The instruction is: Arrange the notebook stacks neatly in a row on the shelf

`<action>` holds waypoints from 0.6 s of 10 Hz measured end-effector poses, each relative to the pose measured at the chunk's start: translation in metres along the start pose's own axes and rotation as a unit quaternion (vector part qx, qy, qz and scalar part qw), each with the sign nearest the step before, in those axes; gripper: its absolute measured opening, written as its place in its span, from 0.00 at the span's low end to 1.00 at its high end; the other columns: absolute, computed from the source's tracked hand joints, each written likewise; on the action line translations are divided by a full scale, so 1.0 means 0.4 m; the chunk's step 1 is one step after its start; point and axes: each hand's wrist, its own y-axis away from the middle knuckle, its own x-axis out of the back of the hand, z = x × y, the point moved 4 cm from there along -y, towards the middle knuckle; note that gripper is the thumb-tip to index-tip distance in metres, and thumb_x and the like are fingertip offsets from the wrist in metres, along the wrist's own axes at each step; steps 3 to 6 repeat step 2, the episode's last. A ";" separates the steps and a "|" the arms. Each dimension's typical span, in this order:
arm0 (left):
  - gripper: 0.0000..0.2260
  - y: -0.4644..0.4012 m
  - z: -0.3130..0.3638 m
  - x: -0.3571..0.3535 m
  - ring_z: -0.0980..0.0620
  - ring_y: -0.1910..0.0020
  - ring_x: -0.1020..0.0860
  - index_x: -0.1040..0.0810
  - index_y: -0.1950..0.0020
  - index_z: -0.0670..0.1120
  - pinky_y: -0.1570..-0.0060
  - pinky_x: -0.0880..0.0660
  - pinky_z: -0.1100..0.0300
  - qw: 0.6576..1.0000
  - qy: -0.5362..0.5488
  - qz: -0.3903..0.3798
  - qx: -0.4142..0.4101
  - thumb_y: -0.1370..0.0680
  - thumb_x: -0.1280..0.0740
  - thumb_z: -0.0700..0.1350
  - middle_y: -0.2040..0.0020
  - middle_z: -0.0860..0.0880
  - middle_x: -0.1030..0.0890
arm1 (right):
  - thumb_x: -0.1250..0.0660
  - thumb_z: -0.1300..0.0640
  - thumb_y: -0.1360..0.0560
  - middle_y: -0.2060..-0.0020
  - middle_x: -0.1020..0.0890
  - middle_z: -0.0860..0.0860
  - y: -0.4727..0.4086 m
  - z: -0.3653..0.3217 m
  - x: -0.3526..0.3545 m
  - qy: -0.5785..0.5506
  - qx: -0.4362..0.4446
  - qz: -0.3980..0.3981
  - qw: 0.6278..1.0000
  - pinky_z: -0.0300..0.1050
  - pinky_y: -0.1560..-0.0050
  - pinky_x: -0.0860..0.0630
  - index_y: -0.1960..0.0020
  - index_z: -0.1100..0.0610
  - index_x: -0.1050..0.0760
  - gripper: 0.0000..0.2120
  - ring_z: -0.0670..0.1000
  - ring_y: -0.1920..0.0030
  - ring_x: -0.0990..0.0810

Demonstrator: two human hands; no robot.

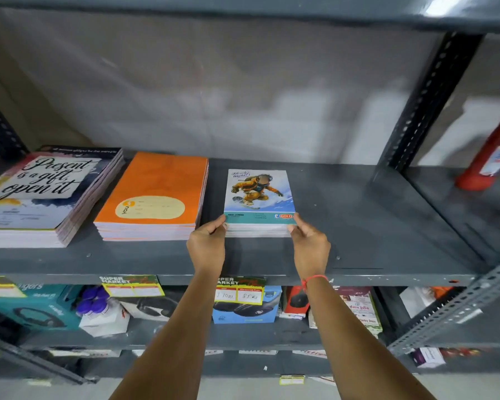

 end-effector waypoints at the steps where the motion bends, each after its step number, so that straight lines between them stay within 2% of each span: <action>1: 0.13 0.003 0.032 0.009 0.54 0.68 0.26 0.23 0.39 0.44 0.75 0.34 0.77 0.999 -0.026 -0.047 -0.003 0.23 0.37 0.40 0.47 0.38 0.17 | 0.37 0.57 0.23 0.41 0.18 0.54 0.009 -0.017 0.008 0.013 -0.012 -0.018 1.000 0.35 0.47 0.28 0.34 0.56 0.27 0.18 0.45 0.52 0.23; 2: 0.17 0.053 0.032 0.029 0.55 0.69 0.29 0.30 0.32 0.47 0.72 0.33 0.67 0.987 -0.115 -0.109 -0.033 0.21 0.41 0.43 0.61 0.46 0.18 | 0.40 0.53 0.22 0.50 0.15 0.57 0.060 -0.008 0.026 0.112 0.017 -0.009 0.993 0.46 0.48 0.23 0.31 0.53 0.30 0.19 0.54 0.52 0.18; 6: 0.17 0.053 0.032 0.029 0.55 0.69 0.29 0.30 0.32 0.47 0.72 0.33 0.67 0.987 -0.115 -0.109 -0.033 0.21 0.41 0.43 0.61 0.46 0.18 | 0.40 0.53 0.22 0.50 0.15 0.57 0.060 -0.008 0.026 0.112 0.017 -0.009 0.993 0.46 0.48 0.23 0.31 0.53 0.30 0.19 0.54 0.52 0.18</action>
